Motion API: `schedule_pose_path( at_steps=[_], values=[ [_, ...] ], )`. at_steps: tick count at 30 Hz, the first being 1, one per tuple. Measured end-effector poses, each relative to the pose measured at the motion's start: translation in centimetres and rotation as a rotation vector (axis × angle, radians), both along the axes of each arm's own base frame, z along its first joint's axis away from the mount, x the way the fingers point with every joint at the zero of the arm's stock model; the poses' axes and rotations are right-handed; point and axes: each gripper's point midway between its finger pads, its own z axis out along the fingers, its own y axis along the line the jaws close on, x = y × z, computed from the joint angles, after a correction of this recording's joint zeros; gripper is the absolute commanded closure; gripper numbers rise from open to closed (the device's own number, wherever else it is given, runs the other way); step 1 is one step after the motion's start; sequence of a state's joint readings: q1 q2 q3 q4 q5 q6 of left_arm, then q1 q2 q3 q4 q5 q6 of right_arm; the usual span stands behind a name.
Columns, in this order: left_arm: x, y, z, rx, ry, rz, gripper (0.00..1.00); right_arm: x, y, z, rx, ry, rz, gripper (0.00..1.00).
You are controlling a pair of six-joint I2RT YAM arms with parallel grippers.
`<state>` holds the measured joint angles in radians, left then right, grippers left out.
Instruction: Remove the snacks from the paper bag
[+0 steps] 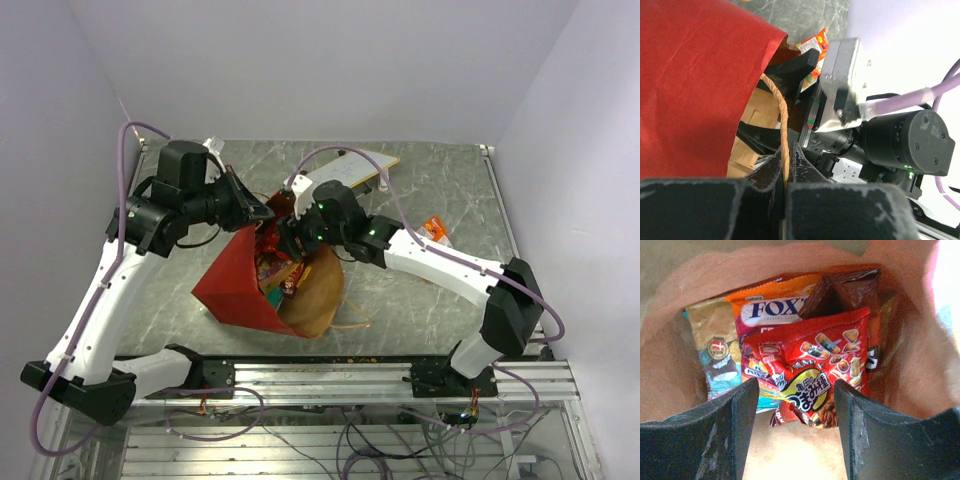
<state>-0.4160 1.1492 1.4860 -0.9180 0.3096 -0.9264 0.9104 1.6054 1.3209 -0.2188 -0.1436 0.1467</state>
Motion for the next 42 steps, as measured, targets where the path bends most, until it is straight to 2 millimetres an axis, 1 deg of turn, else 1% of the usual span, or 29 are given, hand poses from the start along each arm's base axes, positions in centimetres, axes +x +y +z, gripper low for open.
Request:
schedule_pose_path(
  at_steps=[4,7,9,11,13,14,15,18,21,24,26,28,37,40,42],
  values=[
    [0.4,0.0,-0.2,0.027,0.006,-0.009,0.93,-0.3,0.2,-1.3,-0.015,-0.043,0.059,0.4],
    [0.9,0.3,-0.1,0.045,-0.003,-0.006,0.93,-0.9,-0.2,-3.2,-0.051,-0.061,0.09,0.43],
    [1.0,0.5,0.0,0.049,-0.009,-0.004,0.93,-0.8,-0.5,-4.1,-0.08,-0.068,0.09,0.46],
    [1.0,0.6,0.0,0.052,-0.009,-0.002,0.93,-0.4,-0.5,-4.4,-0.096,-0.085,0.081,0.54],
    [1.0,0.7,-0.1,0.054,-0.006,0.0,0.93,0.2,-0.5,-4.7,-0.114,-0.1,0.068,0.66],
    [1.0,0.8,-0.2,0.056,-0.004,0.0,0.93,0.3,-0.5,-4.8,-0.119,-0.103,0.067,0.75],
    [1.0,0.8,-0.2,0.058,-0.002,0.001,0.93,0.5,-0.5,-4.9,-0.124,-0.107,0.063,0.81],
    [1.0,0.9,-0.3,0.061,-0.001,0.005,0.93,0.6,-0.5,-4.9,-0.127,-0.111,0.06,0.92],
    [1.0,1.1,-0.1,0.057,-0.003,0.013,0.93,0.6,-0.4,-4.6,-0.123,-0.105,0.052,0.99],
    [0.9,1.2,0.0,0.054,-0.007,0.02,0.93,0.3,-0.7,-4.1,-0.113,-0.09,0.044,1.0],
    [0.9,1.3,0.1,0.053,-0.01,0.025,0.93,-0.1,-0.9,-3.4,-0.099,-0.08,0.039,1.0],
    [0.8,1.4,0.1,0.056,-0.012,0.031,0.93,-0.7,-1.4,-2.1,-0.079,-0.074,0.034,1.0],
    [1.4,2.4,-0.2,0.078,-0.004,0.059,0.93,-4.3,-5.3,6.7,0.125,-0.072,-0.037,1.0],
    [1.5,2.5,-0.2,0.079,-0.002,0.063,0.93,-5.0,-6.7,9.0,0.183,-0.072,-0.081,1.0],
    [1.6,2.5,-0.3,0.079,-0.001,0.067,0.93,-5.2,-8.1,10.1,0.201,-0.078,-0.134,1.0]
  ],
)
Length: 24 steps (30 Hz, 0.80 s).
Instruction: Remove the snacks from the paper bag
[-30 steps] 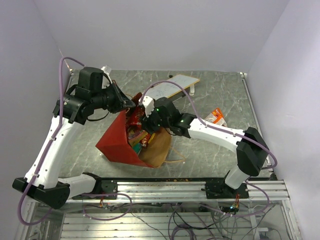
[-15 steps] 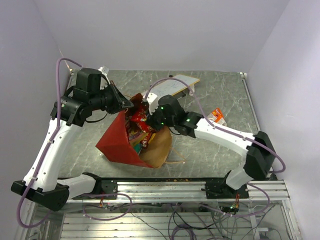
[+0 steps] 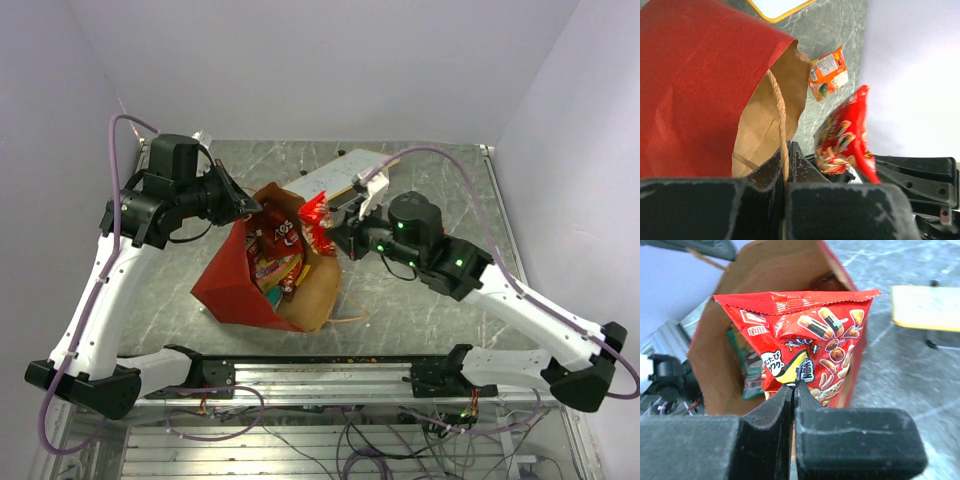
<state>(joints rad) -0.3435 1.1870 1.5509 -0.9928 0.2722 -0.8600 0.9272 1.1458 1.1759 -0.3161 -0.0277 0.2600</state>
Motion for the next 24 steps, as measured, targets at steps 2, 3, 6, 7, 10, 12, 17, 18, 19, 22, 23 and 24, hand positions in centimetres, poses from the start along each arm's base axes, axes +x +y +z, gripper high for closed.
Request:
schedule_pose_path(
  at_steps=[2,3,6,7,10,12,17,18,19,22,23,24],
  values=[
    [0.1,0.0,0.0,0.0,-0.001,0.002,0.93,0.2,-1.4,0.6,0.003,-0.002,-0.067,1.0],
    [0.1,0.0,0.0,-0.001,-0.001,0.002,0.93,0.5,-2.4,0.7,-0.001,-0.003,-0.114,1.0],
    [0.2,0.0,0.1,-0.005,-0.006,-0.001,0.93,1.4,-5.6,0.7,-0.017,0.007,-0.286,1.0],
    [0.2,-0.1,0.0,-0.006,-0.007,-0.002,0.93,1.8,-6.8,0.6,-0.022,0.015,-0.354,1.0],
    [0.2,-0.2,0.0,-0.006,-0.009,-0.009,0.93,2.7,-10.1,-0.3,-0.037,0.049,-0.547,1.0],
    [0.1,-0.2,0.0,-0.004,-0.013,-0.017,0.93,3.4,-12.1,-1.7,-0.073,0.085,-0.673,1.0],
    [0.1,-0.1,0.1,0.019,-0.025,-0.041,0.93,6.6,-18.1,-8.2,-0.271,0.231,-0.997,1.0],
    [0.2,-0.1,0.2,0.023,-0.032,-0.045,0.93,7.2,-19.7,-9.5,-0.31,0.268,-1.062,1.0],
    [0.3,-0.1,0.3,0.027,-0.037,-0.051,0.93,7.6,-21.2,-10.5,-0.339,0.301,-1.118,1.0],
    [0.2,-0.2,0.3,0.034,-0.044,-0.068,0.93,8.1,-25.9,-12.4,-0.37,0.387,-1.279,1.0],
    [0.1,-0.2,0.3,0.035,-0.045,-0.075,0.93,8.0,-27.7,-12.9,-0.371,0.417,-1.334,1.0],
    [0.1,-0.3,0.3,0.034,-0.046,-0.082,0.93,7.8,-29.2,-13.5,-0.374,0.443,-1.38,1.0]
  ],
)
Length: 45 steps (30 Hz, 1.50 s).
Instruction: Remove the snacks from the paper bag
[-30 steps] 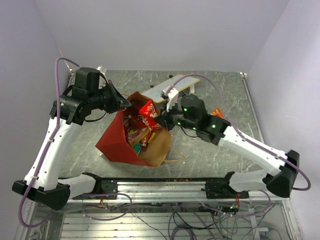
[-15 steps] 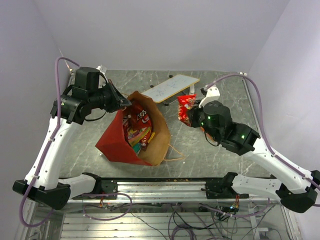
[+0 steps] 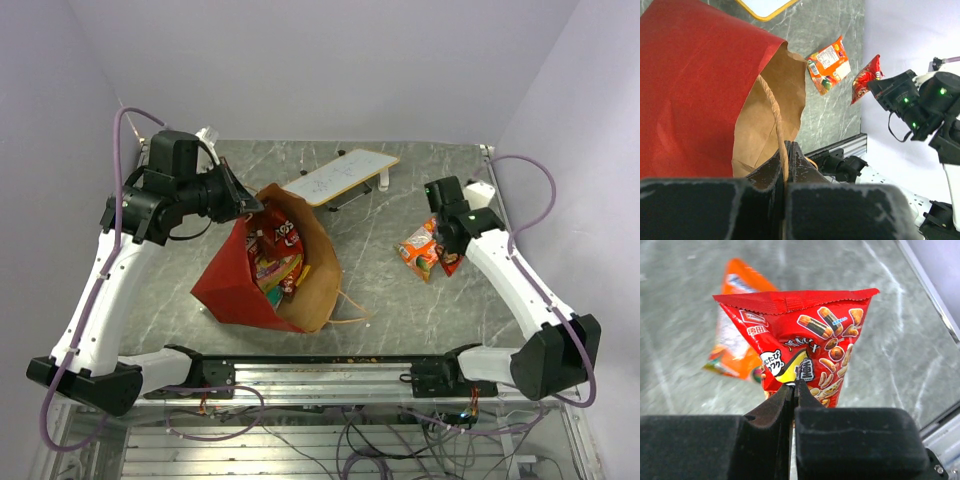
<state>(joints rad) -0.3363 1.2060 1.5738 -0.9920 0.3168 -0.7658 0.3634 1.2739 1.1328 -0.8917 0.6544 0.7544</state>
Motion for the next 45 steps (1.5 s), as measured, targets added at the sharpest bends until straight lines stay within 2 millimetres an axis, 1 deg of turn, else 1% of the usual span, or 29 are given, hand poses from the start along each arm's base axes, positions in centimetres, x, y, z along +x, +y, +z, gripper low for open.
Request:
schedule_pose_path(
  at_steps=[2,4,6,10,14,17,18,21,23,26,28,33,37,39,41,45],
  values=[
    [-0.2,-0.1,0.0,-0.004,0.001,-0.011,0.93,-0.5,-2.4,-1.4,0.001,0.039,-0.068,1.0],
    [-0.4,-0.3,-0.3,-0.013,0.007,-0.025,0.93,-1.2,-3.3,-2.9,0.001,0.079,-0.087,1.0],
    [-0.7,-0.5,-0.6,-0.022,0.016,-0.043,0.93,-1.7,-3.5,-4.2,-0.001,0.112,-0.081,1.0],
    [-0.9,-0.8,-0.8,-0.025,0.013,-0.071,0.93,-2.1,-3.8,-6.7,-0.018,0.161,-0.083,1.0],
    [-1.1,-1.1,-0.7,-0.032,0.014,-0.093,0.93,-2.8,-4.6,-10.1,-0.036,0.219,-0.086,1.0],
    [-0.9,-1.2,-0.9,-0.023,0.017,-0.103,0.93,-2.5,-4.7,-11.6,-0.039,0.219,-0.072,1.0],
    [-0.7,-1.2,-1.0,-0.021,0.02,-0.103,0.93,-2.1,-4.7,-11.9,-0.04,0.218,-0.067,0.97],
    [-0.4,-1.4,-1.1,-0.022,0.025,-0.102,0.93,-1.0,-4.5,-12.7,-0.04,0.235,-0.06,0.82],
    [-0.2,-1.4,-1.1,-0.027,0.024,-0.098,0.93,-0.5,-4.2,-12.8,-0.033,0.236,-0.057,0.7],
    [-0.1,-1.5,-0.9,-0.034,0.017,-0.092,0.93,-0.3,-3.9,-12.1,-0.016,0.211,-0.04,0.6],
    [0.0,-1.5,-0.8,-0.039,0.019,-0.085,0.93,-0.3,-3.7,-10.8,0.003,0.169,-0.02,0.56],
    [0.3,-1.5,-0.8,-0.048,0.025,-0.064,0.93,0.1,-2.7,-6.7,0.062,0.049,0.037,0.5],
    [0.7,-1.5,-1.1,-0.045,0.04,-0.048,0.93,1.4,-1.1,-4.1,0.122,-0.014,0.11,0.48],
    [0.8,-1.5,-1.2,-0.049,0.044,-0.038,0.93,2.2,0.3,-2.8,0.177,-0.049,0.171,0.48],
    [0.8,-1.5,-1.3,-0.057,0.048,-0.032,0.93,3.0,2.2,-1.6,0.25,-0.092,0.248,0.48],
    [0.8,-1.7,-1.8,-0.075,0.062,-0.022,0.93,3.4,6.6,-0.2,0.391,-0.133,0.401,0.47]
  ],
)
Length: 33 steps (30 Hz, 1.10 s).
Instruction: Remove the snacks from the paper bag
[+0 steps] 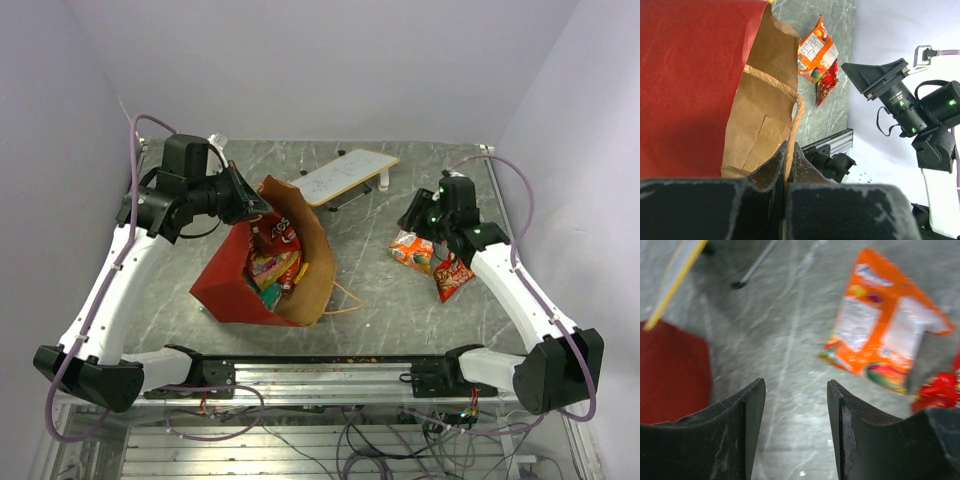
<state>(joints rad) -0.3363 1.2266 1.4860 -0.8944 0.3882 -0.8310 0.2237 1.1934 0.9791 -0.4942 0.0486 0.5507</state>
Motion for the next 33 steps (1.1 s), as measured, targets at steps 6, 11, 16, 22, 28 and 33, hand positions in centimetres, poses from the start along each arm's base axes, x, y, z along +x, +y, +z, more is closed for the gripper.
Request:
schedule_pose_path(
  at_steps=[6,11,16,22,28,33],
  values=[
    [-0.1,0.0,-0.5,-0.006,0.018,0.007,0.93,-2.2,10.3,2.9,0.116,-0.109,0.322,0.47],
    [-0.3,0.0,-0.2,-0.011,0.007,0.007,0.93,-5.5,17.9,6.7,0.179,-0.272,0.571,0.46],
    [-0.5,0.1,0.1,-0.014,0.0,0.006,0.93,-8.2,22.7,8.6,0.146,-0.439,0.761,0.46],
    [-0.5,0.1,0.1,-0.013,0.0,0.006,0.93,-9.8,27.8,6.8,0.002,-0.569,0.979,0.46],
    [-0.5,0.1,0.1,-0.013,-0.001,0.006,0.93,-9.7,31.7,2.7,-0.077,-0.579,1.02,0.46],
    [-0.4,0.1,0.5,-0.015,-0.014,0.004,0.93,-7.6,33.2,2.1,-0.058,-0.626,0.921,0.38]
  ],
)
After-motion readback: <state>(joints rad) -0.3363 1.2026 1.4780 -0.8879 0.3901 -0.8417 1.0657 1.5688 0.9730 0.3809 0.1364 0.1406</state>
